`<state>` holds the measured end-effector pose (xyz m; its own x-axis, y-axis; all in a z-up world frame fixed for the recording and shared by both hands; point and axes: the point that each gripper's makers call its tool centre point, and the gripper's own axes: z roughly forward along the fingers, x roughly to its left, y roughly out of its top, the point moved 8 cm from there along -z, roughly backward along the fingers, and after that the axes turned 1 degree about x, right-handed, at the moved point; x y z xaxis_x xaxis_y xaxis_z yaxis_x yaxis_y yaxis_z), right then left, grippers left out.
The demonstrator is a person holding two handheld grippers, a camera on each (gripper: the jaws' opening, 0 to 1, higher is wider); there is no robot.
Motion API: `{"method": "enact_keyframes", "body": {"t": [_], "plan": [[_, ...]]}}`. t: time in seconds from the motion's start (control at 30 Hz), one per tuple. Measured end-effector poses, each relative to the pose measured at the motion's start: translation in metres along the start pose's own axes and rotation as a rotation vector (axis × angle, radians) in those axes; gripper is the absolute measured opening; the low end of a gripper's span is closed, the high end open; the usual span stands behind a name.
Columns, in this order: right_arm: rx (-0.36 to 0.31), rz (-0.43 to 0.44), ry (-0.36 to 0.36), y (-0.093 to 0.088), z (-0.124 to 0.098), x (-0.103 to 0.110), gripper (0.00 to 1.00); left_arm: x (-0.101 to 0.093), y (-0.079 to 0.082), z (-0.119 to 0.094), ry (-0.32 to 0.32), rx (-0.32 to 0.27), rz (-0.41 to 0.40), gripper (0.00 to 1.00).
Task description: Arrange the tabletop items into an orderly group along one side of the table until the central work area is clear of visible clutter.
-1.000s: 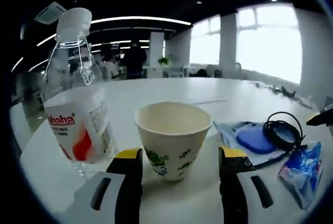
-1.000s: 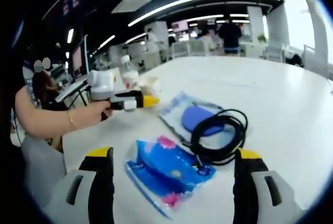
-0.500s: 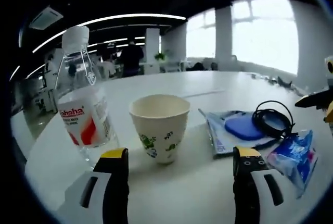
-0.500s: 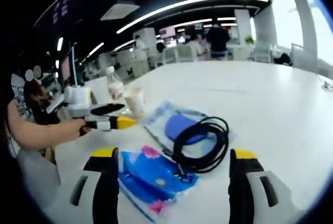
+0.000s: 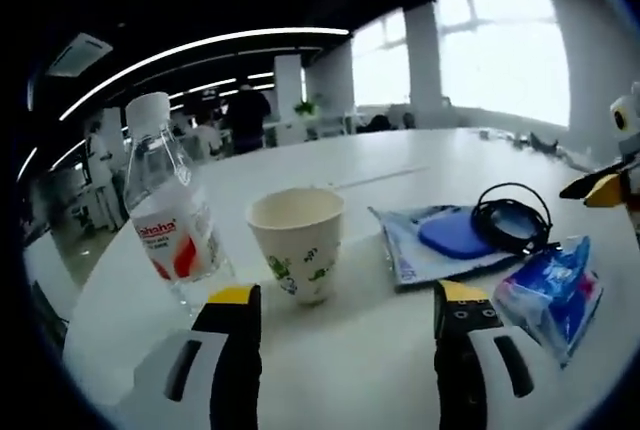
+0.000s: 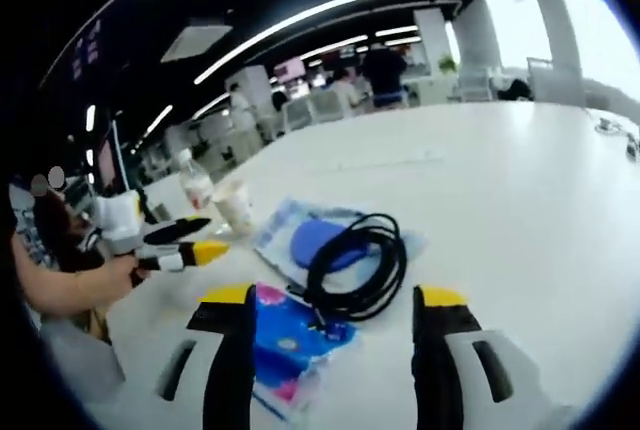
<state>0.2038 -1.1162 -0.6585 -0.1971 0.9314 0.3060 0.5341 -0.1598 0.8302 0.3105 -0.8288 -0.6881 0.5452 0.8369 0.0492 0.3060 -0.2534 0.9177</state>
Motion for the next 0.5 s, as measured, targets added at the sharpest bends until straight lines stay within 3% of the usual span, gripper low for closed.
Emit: {"method": "enact_keyframes", "body": {"t": [0.23, 0.5], "plan": [[-0.005, 0.035, 0.003, 0.0, 0.001, -0.007, 0.47, -0.009, 0.0, 0.0, -0.053, 0.01, -0.012, 0.48], [-0.008, 0.073, -0.007, 0.003, 0.006, -0.015, 0.43, -0.015, 0.001, 0.001, -0.075, 0.014, -0.016, 0.44]]}}
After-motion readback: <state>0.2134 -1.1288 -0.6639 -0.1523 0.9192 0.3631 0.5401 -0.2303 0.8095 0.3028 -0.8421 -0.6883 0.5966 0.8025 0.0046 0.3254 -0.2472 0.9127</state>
